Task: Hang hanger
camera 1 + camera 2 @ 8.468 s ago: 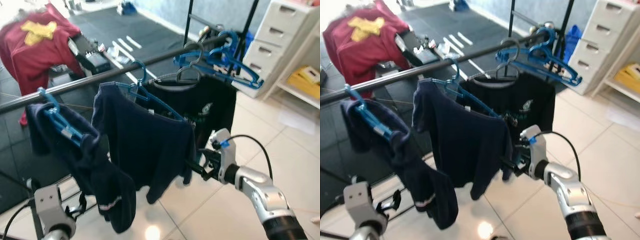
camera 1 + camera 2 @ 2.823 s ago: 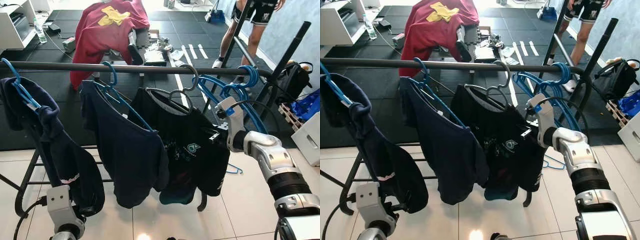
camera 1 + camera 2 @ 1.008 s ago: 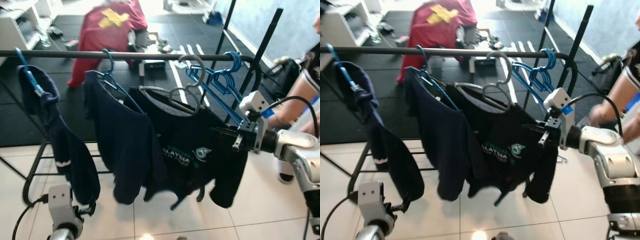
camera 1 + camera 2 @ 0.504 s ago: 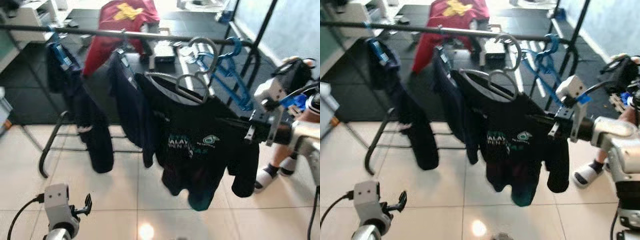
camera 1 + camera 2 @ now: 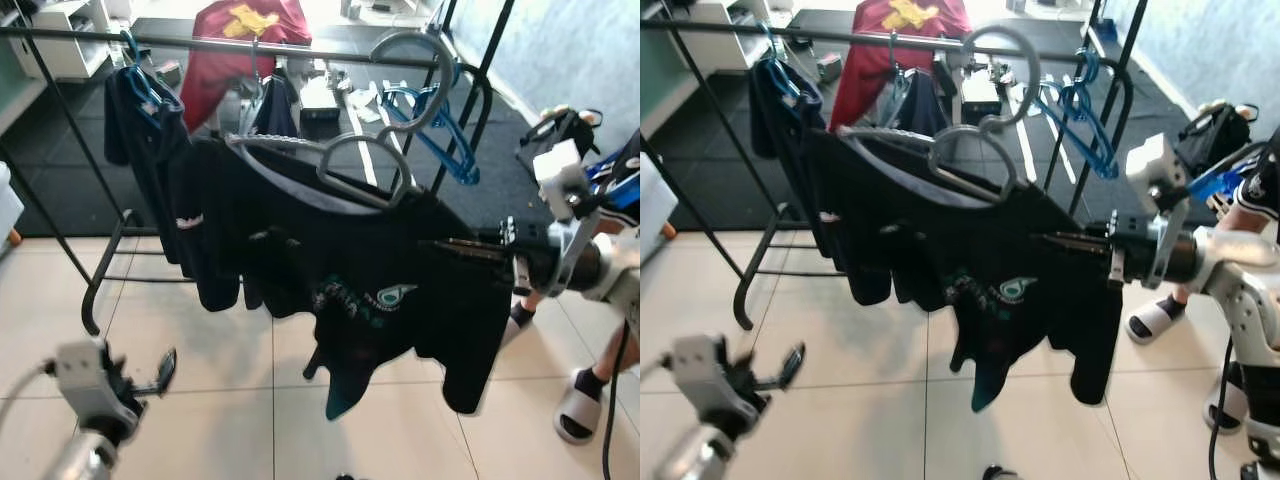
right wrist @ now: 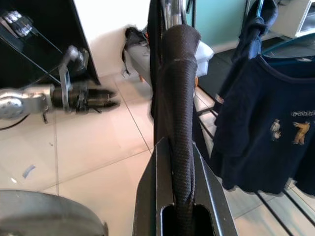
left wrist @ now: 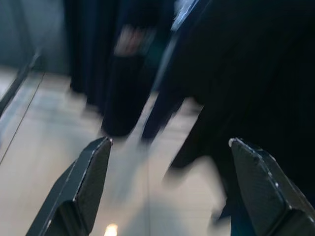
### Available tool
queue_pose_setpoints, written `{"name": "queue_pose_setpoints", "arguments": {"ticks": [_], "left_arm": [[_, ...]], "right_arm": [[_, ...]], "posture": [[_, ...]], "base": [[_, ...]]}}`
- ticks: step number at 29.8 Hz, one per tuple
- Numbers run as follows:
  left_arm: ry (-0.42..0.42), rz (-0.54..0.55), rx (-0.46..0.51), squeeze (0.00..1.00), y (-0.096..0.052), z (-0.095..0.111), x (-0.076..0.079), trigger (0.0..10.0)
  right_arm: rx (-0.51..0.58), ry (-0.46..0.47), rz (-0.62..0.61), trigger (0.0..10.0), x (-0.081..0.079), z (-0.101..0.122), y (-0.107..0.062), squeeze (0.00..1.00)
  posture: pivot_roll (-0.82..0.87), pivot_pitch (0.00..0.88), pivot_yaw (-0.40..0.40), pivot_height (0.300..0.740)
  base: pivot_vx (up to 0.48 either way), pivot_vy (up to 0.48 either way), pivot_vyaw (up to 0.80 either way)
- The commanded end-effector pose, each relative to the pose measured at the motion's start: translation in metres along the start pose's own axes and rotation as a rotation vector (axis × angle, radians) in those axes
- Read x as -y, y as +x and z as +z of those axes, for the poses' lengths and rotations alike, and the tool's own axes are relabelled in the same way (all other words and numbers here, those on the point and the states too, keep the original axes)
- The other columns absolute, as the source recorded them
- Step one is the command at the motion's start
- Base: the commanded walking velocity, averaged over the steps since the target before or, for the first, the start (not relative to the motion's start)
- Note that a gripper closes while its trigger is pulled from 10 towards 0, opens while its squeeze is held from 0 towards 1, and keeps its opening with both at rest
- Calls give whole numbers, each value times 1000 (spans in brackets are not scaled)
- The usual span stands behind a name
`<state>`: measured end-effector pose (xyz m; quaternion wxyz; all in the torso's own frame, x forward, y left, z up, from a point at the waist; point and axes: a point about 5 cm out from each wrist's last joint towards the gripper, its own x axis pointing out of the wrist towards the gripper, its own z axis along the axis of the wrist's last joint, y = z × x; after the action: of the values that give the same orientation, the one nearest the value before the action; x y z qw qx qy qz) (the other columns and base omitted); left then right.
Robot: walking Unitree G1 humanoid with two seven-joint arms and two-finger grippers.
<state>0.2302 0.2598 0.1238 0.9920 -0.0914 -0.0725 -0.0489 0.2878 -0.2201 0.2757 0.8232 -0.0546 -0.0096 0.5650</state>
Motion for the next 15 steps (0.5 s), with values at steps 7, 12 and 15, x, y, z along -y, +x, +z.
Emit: {"name": "queue_pose_setpoints", "arguments": {"ticks": [7,12,15], "left_arm": [[29,-237,131,0,2,48,4,10000],[85,-368,232,0,8,92,-4,10000],[90,-400,255,0,9,102,-4,10000]], "right_arm": [[107,32,74,0,-2,14,-2,0],[117,56,161,0,-4,17,-1,0],[115,55,184,0,-5,20,-1,0]], "posture": [[-117,133,-58,740],[-113,136,-51,740],[-115,136,-50,740]], "base": [[0,0,0],[0,0,0],[0,0,0]]}}
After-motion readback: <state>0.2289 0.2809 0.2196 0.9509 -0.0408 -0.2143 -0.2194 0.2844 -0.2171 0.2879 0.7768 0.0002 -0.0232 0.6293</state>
